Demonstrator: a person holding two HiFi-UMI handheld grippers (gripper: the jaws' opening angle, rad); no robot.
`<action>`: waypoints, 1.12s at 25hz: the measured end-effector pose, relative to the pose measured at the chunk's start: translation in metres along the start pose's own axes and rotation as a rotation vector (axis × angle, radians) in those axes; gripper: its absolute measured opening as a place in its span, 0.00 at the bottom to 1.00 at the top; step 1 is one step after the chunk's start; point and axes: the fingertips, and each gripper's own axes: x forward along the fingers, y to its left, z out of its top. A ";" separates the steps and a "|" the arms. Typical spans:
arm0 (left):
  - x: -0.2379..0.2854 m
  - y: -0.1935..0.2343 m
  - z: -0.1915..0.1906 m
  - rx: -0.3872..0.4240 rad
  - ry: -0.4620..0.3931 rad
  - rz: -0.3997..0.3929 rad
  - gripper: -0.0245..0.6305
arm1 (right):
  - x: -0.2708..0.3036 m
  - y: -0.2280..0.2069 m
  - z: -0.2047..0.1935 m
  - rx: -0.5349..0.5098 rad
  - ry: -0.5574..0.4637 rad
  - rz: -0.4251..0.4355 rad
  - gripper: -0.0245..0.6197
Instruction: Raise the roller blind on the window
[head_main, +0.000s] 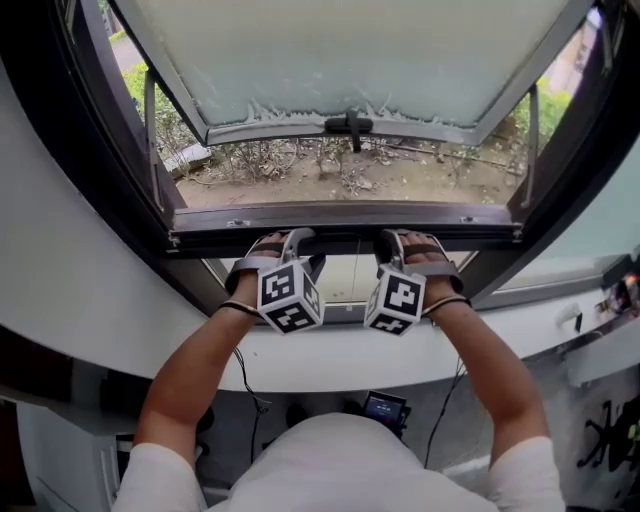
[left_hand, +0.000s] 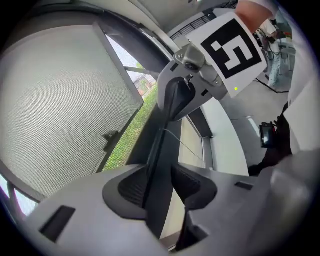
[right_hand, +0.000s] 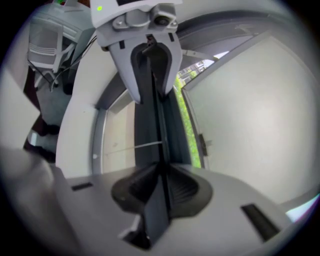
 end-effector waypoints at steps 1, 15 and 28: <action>0.000 0.001 0.000 -0.013 -0.006 -0.002 0.28 | 0.000 -0.001 0.000 -0.010 0.015 -0.004 0.14; -0.002 -0.003 -0.002 -0.043 0.015 -0.042 0.23 | -0.001 0.002 0.000 0.012 0.039 -0.131 0.11; -0.001 0.000 -0.002 -0.032 0.026 -0.036 0.22 | 0.000 -0.002 0.000 0.025 0.037 -0.211 0.11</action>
